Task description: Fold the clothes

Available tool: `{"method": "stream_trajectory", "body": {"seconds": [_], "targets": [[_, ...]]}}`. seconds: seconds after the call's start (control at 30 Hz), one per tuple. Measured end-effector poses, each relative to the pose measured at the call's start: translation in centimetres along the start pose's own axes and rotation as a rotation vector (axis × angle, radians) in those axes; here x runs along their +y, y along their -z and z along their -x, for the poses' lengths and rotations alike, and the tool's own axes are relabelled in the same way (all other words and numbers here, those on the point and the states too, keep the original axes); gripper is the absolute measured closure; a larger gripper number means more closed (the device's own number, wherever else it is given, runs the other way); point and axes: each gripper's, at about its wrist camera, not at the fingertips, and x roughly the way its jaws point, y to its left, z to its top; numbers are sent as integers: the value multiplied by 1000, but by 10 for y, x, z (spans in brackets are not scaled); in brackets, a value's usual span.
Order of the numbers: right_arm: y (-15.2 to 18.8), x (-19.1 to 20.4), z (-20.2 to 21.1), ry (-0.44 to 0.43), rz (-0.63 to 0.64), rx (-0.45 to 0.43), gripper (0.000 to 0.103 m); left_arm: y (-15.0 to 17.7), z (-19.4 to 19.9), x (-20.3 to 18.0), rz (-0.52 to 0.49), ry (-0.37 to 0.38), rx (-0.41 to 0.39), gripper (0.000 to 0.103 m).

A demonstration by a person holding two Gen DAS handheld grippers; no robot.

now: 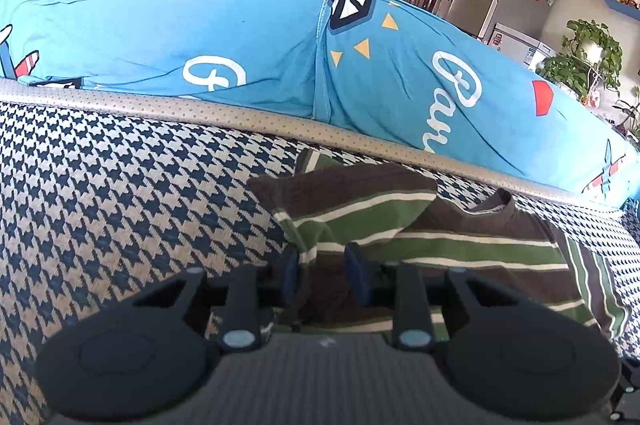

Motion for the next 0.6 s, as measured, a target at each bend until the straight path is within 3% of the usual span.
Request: {"method": "stream_trajectory", "body": {"seconds": [0.33,0.6], "targets": [[0,0,0,-1,4,0,0,-1,-10,-6,-7,-42,-25,68],[0,1,0,-5,4,1,0,-3,-18,-11,-13,-76,-45,93]]}}
